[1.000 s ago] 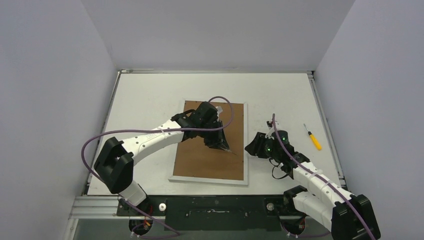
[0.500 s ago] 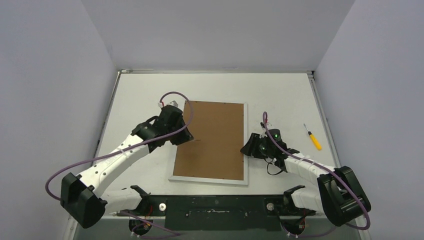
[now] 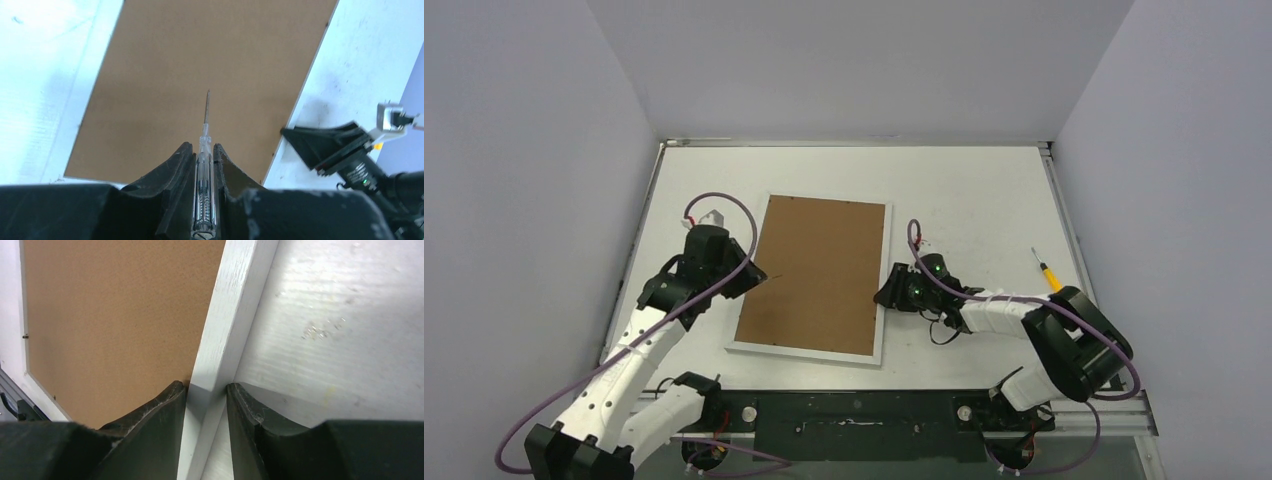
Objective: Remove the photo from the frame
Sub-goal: Release the photo frame item from the photo frame.
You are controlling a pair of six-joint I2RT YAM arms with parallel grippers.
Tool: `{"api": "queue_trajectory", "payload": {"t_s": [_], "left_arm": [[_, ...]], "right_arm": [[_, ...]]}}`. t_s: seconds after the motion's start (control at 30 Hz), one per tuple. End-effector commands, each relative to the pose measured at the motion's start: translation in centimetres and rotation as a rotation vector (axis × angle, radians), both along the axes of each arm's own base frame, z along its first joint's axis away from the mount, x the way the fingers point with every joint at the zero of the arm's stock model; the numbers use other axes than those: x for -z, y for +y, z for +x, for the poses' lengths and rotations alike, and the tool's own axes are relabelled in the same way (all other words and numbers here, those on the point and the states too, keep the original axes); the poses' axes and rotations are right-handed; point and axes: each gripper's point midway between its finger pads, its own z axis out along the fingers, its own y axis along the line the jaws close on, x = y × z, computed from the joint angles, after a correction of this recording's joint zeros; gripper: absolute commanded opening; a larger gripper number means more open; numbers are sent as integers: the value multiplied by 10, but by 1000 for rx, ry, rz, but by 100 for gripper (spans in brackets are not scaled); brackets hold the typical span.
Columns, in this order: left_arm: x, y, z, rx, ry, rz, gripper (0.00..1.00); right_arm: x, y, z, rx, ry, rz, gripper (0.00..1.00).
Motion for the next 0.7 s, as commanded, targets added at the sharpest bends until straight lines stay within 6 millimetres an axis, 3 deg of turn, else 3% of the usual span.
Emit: {"api": "queue_trajectory", "payload": {"t_s": [0.0,0.13,0.2,0.37,0.57,0.67], "left_arm": [[-17,-15,-1,149,-104,-76,0],[-22,-26,-5,253,-92,-74,0],[-22,-33,-5,288,-80,-97,0],[-24,-58,-4,319,-77,-180,0],[-9,-122,-22,534,25,-228,0],[3,-139,-26,621,93,-246,0]], "right_arm": [[-31,30,31,-2,-103,96,37],[-37,21,42,20,-120,100,56],[-38,12,48,33,-125,97,60],[-41,-6,56,23,-142,93,61],[-42,-2,51,-66,-166,161,50],[-43,0,51,-98,-175,220,49]]}}
